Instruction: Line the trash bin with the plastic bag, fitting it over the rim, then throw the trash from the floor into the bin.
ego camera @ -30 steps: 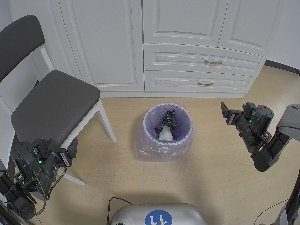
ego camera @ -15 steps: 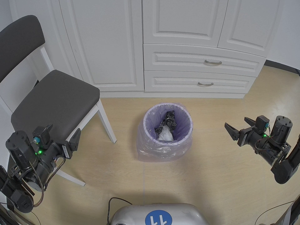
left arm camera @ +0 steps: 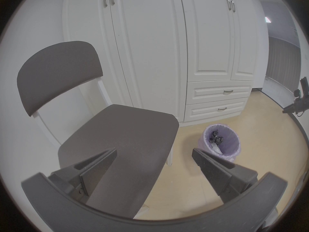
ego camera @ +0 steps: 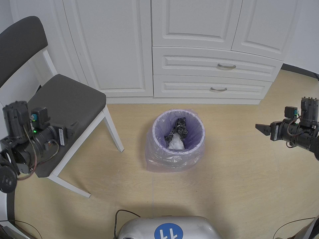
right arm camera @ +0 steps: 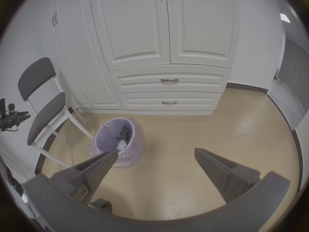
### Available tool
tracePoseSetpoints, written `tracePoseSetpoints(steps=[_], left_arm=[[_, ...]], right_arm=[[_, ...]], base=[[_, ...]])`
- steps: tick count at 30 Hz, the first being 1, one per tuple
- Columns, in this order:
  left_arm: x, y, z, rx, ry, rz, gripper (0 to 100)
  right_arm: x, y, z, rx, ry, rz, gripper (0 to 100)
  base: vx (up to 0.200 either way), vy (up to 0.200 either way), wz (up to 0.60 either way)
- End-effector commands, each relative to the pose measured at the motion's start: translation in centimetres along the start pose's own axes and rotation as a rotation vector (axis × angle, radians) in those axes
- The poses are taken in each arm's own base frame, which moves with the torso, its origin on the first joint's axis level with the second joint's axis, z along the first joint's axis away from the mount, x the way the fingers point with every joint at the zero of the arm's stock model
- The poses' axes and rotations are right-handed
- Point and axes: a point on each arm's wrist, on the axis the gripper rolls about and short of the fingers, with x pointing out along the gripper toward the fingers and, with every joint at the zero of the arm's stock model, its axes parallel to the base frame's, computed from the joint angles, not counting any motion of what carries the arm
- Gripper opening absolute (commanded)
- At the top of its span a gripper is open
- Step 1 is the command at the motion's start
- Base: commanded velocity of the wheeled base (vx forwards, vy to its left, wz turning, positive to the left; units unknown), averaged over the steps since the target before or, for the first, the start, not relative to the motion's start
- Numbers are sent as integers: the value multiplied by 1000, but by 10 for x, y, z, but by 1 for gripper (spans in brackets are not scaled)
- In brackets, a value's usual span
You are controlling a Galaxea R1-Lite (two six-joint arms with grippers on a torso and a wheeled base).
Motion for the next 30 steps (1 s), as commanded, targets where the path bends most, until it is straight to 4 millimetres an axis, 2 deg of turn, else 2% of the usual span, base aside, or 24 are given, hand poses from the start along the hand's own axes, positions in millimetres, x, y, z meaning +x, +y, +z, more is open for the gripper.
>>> tracePoseSetpoints(steps=[1, 8, 10, 11, 15, 20, 21, 22, 25, 27, 28, 30], left_arm=[[-92, 39, 99, -105, -188, 50, 100], [-130, 48, 108, -117, -253, 58, 100], [-137, 49, 108, -120, -261, 59, 100], [-147, 51, 109, -124, -282, 58, 100], [-168, 54, 107, -136, -336, 60, 100], [-194, 59, 108, -156, -418, 62, 100], [-194, 59, 108, -156, -418, 62, 100], [-205, 61, 109, -175, -454, 60, 100], [-218, 64, 109, -191, -494, 60, 100], [-218, 64, 109, -191, -494, 60, 100], [-231, 66, 108, -200, -531, 62, 100], [-235, 67, 108, -201, -542, 66, 100]], right_arm=[[-118, -9, 81, 24, -137, -89, 100], [-181, 2, 88, 18, -251, -86, 100], [-191, 4, 88, 22, -282, -93, 100], [-207, 6, 88, 29, -331, -97, 100], [-239, 13, 84, 37, -428, -90, 100], [-268, 19, 76, 24, -568, -94, 100], [-268, 19, 76, 24, -568, -94, 100], [-280, 22, 73, 16, -621, -93, 100], [-297, 26, 68, 8, -672, -96, 100], [-297, 26, 68, 8, -672, -96, 100], [-310, 29, 61, 7, -705, -109, 100], [-313, 29, 57, 8, -715, -118, 100]], base=[[0, 0, 0], [0, 0, 0], [0, 0, 0], [0, 0, 0], [0, 0, 0], [0, 0, 0], [0, 0, 0], [0, 0, 0], [0, 0, 0], [0, 0, 0], [0, 0, 0], [0, 0, 0]])
